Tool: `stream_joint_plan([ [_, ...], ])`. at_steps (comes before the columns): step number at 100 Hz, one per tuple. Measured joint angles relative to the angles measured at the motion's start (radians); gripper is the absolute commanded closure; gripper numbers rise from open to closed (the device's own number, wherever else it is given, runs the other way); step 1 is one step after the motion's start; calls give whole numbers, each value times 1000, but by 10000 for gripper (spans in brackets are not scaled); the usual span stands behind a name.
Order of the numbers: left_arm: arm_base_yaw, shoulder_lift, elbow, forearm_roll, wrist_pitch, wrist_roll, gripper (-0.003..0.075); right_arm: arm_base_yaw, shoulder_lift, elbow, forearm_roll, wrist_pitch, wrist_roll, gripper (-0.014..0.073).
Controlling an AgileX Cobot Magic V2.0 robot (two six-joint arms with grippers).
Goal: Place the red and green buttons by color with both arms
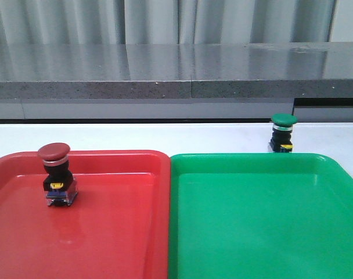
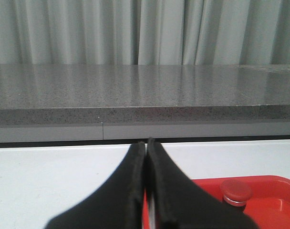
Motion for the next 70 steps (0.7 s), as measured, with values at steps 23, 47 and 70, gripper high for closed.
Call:
stream_joint_plan([
  [23,0,0,0,0,0,0,739,0,0,0,0,-5,0,703],
  [47,0,0,0,0,0,0,739,0,0,-7,6,-105,0,703],
  [70,0,0,0,0,0,0,739,0,17,-214,30,113,0,703],
])
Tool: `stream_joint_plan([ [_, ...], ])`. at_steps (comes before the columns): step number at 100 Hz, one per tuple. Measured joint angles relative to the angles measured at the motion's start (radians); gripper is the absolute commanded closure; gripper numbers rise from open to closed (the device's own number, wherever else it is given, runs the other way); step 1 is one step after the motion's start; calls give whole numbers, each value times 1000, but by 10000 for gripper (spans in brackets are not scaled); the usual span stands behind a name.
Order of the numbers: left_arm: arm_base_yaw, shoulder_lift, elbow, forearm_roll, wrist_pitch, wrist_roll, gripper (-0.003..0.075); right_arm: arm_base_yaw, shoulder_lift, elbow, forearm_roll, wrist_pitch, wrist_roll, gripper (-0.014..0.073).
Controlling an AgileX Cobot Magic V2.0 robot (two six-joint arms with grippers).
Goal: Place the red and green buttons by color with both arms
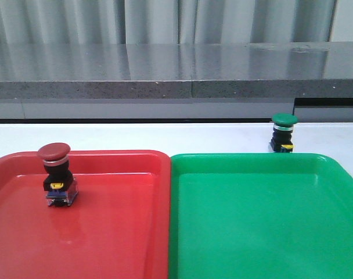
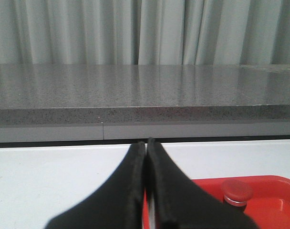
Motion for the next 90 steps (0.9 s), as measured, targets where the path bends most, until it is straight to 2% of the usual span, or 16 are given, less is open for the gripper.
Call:
stream_joint_plan([
  [26,0,0,0,0,0,0,740,0,221,-337,2,402,0,703],
  [38,0,0,0,0,0,0,739,0,336,-450,2,534,0,703],
  [49,0,0,0,0,0,0,740,0,416,-498,2,561,0,703],
  [69,0,0,0,0,0,0,739,0,491,-506,2,521,0,692],
  [78,0,0,0,0,0,0,739,0,513,-506,2,521,0,594],
  [90,0,0,0,0,0,0,739,0,530,-506,2,532,0,315],
])
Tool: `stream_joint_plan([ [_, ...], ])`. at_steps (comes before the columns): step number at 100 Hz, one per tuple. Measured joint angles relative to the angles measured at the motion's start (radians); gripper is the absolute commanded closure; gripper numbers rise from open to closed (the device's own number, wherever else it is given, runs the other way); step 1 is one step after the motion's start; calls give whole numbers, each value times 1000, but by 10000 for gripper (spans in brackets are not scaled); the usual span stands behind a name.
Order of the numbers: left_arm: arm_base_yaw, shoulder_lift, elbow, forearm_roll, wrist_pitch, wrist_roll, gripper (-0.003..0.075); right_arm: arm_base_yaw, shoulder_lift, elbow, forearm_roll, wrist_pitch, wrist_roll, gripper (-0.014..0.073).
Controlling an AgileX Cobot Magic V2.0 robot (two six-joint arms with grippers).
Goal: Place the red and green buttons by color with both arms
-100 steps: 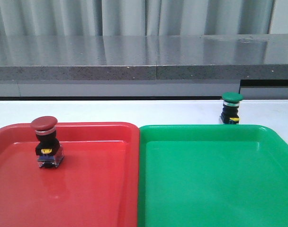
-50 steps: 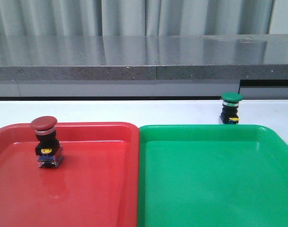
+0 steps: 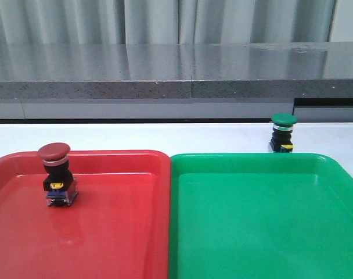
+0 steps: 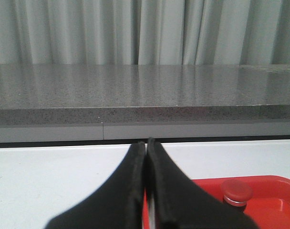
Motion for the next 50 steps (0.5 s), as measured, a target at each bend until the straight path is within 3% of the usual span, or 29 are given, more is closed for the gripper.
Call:
stream_joint_plan([
  [10,0,0,0,0,0,0,739,0,0,0,0,9,0,77],
  [17,0,0,0,0,0,0,739,0,0,0,0,11,0,4],
  [50,0,0,0,1,0,0,739,0,92,-12,13,7,0,4],
])
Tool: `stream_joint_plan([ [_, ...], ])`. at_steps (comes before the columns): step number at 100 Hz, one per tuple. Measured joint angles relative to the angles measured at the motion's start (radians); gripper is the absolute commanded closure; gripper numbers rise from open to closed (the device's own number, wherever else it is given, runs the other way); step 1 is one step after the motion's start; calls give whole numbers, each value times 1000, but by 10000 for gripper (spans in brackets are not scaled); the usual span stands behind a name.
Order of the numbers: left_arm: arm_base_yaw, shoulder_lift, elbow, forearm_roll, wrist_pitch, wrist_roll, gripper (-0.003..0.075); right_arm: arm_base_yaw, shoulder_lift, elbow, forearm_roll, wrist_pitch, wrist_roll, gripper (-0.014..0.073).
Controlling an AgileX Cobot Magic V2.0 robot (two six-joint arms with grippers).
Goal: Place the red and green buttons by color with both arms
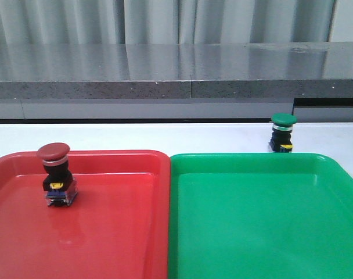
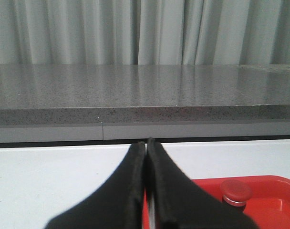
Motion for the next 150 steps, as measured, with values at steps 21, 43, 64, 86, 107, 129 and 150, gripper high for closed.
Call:
stream_joint_plan([
  [21,0,0,0,0,0,0,739,0,230,-97,82,-49,-7,4],
  [43,0,0,0,0,0,0,739,4,507,-263,112,-97,-23,4],
  [64,0,0,0,0,0,0,739,58,741,-409,114,-128,-28,4],
  [86,0,0,0,0,0,0,739,108,956,-536,118,-149,-28,4],
  [107,0,0,0,0,0,0,739,123,1113,-618,116,-154,-28,4],
  [129,0,0,0,0,0,0,739,123,1221,-654,114,-158,-28,4],
  [150,0,0,0,0,0,0,739,123,1282,-654,114,-174,-28,16],
])
